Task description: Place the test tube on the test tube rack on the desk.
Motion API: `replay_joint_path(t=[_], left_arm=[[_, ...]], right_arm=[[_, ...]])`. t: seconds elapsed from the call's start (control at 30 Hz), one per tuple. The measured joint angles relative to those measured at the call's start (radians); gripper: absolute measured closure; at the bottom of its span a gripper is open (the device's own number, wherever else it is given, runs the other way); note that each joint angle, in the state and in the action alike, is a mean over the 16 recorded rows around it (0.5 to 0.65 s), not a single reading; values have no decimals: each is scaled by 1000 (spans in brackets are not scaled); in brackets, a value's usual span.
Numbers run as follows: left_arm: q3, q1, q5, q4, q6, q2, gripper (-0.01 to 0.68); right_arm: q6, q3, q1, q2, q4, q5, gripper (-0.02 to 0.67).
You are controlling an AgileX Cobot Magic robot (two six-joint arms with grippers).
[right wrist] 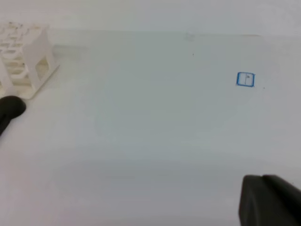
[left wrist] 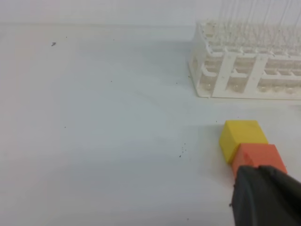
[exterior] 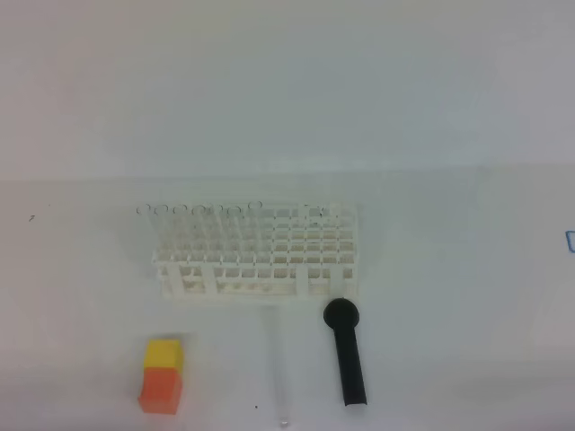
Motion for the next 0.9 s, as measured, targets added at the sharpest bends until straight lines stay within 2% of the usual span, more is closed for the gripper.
replay_joint_path(t=[0.9], left_arm=[[10,0,0,-32,-31,0,674]], right_arm=[[0,0,0,0,0,0,650]])
